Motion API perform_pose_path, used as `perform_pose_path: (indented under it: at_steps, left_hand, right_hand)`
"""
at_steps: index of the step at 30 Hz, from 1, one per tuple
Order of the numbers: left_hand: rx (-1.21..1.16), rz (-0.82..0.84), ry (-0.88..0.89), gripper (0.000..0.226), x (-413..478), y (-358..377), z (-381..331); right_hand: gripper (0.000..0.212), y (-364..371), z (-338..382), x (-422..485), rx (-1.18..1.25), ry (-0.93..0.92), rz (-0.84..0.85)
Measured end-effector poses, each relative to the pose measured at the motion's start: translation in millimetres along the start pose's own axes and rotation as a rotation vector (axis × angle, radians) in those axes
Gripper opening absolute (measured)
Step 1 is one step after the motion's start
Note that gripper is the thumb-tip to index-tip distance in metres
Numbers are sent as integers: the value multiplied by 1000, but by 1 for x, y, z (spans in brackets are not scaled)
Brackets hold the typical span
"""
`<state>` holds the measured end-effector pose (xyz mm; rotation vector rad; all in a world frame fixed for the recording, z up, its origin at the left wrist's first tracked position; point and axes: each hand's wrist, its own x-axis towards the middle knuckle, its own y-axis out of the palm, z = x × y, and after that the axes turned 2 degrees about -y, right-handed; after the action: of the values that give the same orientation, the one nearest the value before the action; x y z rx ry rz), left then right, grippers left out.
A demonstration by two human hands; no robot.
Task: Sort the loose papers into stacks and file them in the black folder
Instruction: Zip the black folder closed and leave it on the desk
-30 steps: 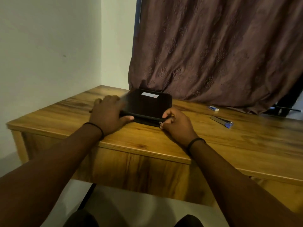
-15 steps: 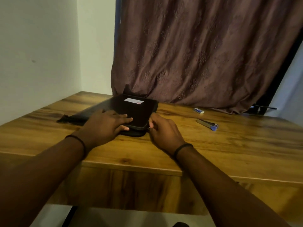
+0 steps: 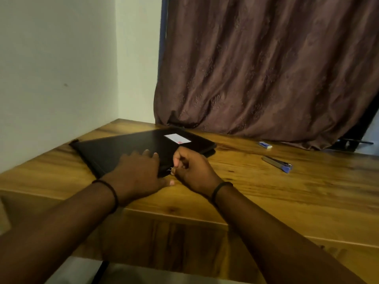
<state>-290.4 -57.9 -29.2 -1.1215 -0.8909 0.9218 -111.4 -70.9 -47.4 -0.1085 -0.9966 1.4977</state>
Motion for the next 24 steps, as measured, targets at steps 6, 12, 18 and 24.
perform_pose_path:
  at_steps: [6, 12, 18, 24]
  left_hand:
    - [28, -28, -26, 64, 0, 13, 30]
    - [-30, -145, 10, 51, -12, 20, 81]
    - [-84, -158, 111, 62, 24, 15, 25]
    - [-91, -127, 157, 54, 39, 16, 6]
  right_hand:
    - [23, -29, -28, 5, -281, 61, -103]
    - [24, -49, -46, 2, -293, 134, -222]
    - [32, -19, -17, -2, -150, 28, -66]
    - [26, -41, -30, -15, -291, 43, -140]
